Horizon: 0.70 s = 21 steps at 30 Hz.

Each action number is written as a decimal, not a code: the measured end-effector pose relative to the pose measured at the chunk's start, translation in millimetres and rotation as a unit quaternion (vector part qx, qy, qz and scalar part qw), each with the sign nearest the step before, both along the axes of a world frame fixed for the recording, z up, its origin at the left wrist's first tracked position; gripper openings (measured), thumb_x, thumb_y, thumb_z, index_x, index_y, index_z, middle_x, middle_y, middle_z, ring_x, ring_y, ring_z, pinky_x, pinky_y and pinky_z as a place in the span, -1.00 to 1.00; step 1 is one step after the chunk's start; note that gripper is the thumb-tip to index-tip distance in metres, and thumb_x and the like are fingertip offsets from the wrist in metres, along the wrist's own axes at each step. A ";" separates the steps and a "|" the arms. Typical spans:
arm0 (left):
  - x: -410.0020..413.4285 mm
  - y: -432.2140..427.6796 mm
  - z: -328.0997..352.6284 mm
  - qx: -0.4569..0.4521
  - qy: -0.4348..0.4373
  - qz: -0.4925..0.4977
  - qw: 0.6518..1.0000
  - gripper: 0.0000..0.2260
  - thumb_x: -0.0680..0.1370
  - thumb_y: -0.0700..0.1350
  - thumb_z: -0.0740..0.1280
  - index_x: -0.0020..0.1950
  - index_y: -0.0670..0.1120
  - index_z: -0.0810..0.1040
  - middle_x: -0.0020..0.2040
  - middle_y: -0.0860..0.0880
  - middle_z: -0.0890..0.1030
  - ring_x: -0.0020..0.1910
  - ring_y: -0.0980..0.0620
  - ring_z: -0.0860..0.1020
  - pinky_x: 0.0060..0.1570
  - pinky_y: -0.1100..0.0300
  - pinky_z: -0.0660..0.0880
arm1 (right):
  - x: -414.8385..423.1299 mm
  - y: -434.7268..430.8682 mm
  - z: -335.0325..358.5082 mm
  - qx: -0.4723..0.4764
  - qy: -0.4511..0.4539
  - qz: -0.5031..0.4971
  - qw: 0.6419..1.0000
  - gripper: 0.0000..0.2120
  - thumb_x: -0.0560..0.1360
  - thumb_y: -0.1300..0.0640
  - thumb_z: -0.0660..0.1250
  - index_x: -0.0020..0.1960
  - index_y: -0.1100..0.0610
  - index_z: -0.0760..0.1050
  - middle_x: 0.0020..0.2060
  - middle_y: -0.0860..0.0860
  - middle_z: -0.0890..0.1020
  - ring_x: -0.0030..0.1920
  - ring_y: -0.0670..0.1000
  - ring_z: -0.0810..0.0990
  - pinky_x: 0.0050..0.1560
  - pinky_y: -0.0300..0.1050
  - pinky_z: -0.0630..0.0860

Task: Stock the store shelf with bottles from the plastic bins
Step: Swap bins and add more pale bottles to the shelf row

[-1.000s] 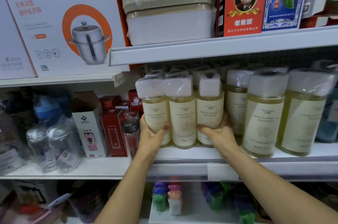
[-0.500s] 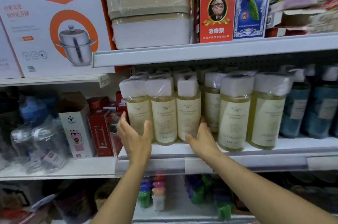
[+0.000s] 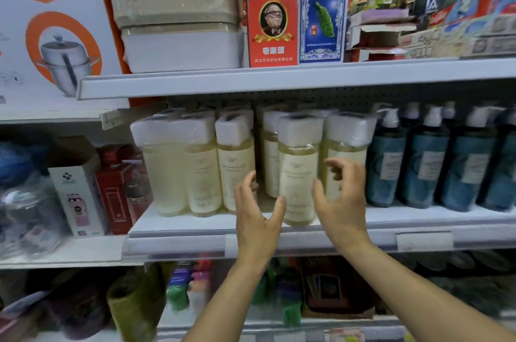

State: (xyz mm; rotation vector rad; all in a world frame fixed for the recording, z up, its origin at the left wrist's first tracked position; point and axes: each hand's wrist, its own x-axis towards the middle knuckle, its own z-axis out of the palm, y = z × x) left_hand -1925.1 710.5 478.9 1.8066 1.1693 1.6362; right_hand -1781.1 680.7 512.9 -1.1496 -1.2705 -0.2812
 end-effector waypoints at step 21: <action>51.1 32.1 15.3 -0.078 -0.011 0.000 0.997 -0.16 0.38 -0.02 0.57 0.53 -0.01 0.17 0.25 0.06 0.39 0.28 0.12 0.42 0.32 0.08 0.45 | 67.4 36.1 -15.7 -0.348 0.136 0.106 0.922 -0.11 0.23 -0.08 0.63 0.38 0.16 0.23 0.27 0.08 0.45 0.30 0.10 0.46 0.30 0.14 0.49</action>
